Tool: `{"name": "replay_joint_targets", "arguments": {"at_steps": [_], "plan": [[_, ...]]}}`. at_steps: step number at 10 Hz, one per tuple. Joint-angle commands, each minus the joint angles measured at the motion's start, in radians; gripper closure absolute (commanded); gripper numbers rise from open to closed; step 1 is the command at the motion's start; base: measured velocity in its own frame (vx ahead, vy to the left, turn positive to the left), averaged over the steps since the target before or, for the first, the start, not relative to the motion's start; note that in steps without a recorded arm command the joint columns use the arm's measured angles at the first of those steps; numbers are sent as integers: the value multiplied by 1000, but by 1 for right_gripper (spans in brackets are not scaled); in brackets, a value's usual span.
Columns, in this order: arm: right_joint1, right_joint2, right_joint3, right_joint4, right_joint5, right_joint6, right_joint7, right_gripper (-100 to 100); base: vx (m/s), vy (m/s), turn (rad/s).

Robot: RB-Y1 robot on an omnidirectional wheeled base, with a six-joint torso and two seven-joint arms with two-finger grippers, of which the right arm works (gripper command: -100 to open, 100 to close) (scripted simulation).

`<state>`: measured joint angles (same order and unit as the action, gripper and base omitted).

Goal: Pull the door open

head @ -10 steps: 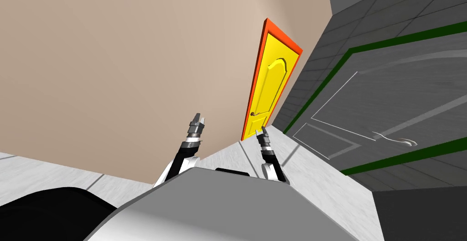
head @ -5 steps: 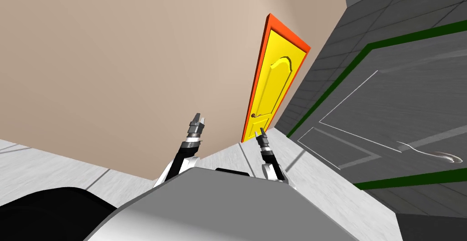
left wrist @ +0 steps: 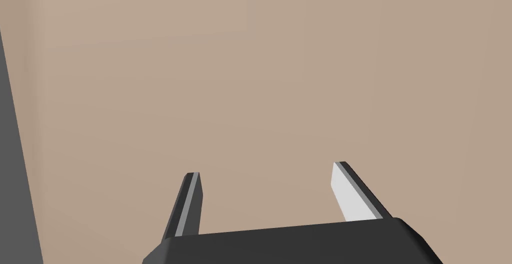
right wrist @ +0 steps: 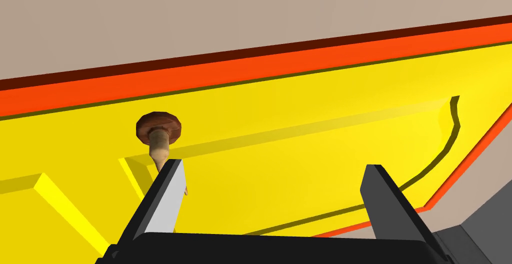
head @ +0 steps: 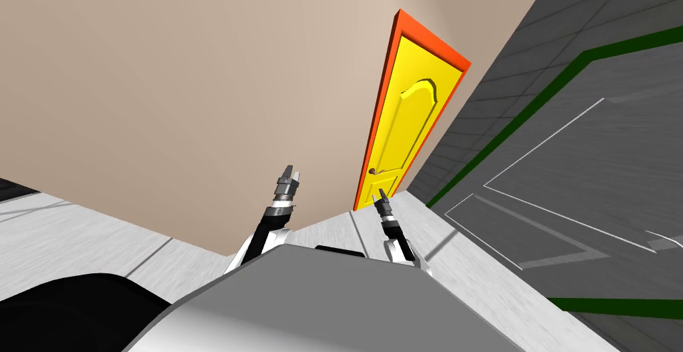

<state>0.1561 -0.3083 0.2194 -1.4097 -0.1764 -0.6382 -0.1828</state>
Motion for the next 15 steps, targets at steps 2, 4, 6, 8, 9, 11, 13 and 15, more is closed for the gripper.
{"name": "replay_joint_targets", "arguments": {"at_steps": [2, 4, 6, 8, 9, 11, 13, 15], "plan": [[-21, -25, 12, 63, -7, -15, -6, -100, 80, -133, 119], [-37, -39, 20, 108, -11, -26, -9, -100, 74, -112, 96], [-53, -52, 28, 150, -14, -37, -12, -100, 57, -106, 101], [-69, -65, 35, 193, -18, -47, -14, -100, 55, -85, 90], [-77, -71, 39, 214, -20, -52, -16, -100, 52, -99, 116], [-99, -89, 49, 273, -25, -66, -19, -100, 71, -115, 119], [-114, -101, 56, 311, -28, -75, -22, -100, 83, -136, 105], [-133, -116, 65, 364, -33, -88, -25, -100, 60, -110, 92]]}}
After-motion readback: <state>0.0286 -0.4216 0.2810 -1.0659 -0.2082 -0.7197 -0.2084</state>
